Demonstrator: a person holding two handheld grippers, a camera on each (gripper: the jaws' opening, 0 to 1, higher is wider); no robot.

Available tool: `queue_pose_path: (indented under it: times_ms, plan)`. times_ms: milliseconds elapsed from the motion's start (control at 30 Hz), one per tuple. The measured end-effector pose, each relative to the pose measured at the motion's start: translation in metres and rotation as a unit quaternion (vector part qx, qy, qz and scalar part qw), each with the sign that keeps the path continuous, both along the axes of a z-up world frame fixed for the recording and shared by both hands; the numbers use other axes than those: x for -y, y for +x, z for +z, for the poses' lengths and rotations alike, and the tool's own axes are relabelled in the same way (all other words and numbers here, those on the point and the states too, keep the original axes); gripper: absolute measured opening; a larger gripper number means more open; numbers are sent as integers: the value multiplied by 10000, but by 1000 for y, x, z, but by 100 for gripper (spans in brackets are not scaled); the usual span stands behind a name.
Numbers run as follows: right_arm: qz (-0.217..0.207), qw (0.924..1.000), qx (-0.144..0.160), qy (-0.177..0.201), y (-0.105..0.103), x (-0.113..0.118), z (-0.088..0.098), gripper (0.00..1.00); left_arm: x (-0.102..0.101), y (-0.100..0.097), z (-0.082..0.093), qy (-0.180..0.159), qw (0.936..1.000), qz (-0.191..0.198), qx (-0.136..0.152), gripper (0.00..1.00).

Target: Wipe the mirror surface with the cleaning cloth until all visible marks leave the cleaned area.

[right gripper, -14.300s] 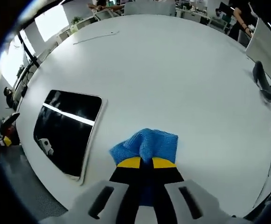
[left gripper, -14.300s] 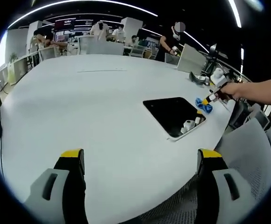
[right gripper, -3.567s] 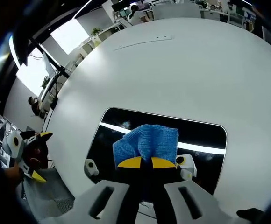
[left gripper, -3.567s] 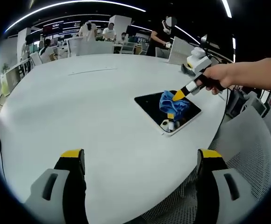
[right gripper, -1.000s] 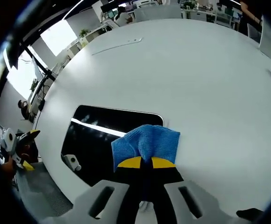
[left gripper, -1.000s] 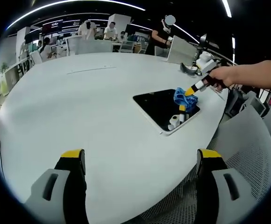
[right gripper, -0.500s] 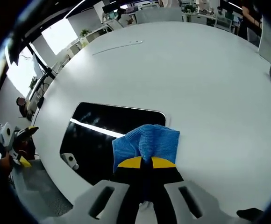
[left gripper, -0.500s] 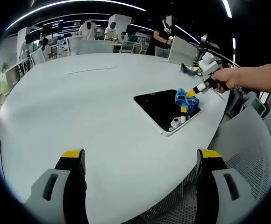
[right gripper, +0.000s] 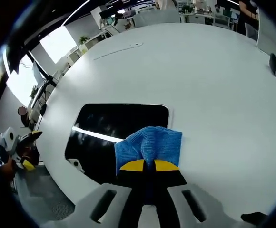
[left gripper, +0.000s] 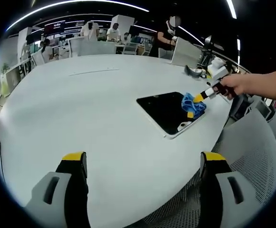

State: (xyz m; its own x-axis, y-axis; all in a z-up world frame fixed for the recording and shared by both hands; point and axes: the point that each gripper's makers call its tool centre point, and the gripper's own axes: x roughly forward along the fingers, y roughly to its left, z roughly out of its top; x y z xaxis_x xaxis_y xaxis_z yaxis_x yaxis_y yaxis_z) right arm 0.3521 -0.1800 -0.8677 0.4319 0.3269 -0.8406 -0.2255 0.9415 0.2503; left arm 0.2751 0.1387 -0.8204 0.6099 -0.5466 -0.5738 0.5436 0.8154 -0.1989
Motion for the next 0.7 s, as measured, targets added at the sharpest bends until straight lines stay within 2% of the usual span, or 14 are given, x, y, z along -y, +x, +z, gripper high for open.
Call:
queue_pose_path:
  times_ms: [233,700]
  plan:
    - [-133,9998,-14,113,-9,1,0,0,0,0,0,-8,10000,10,-9,98]
    - [-73,9998,-92,168,-32,0,0,0,-1,0,0,4,10000,20,8,98]
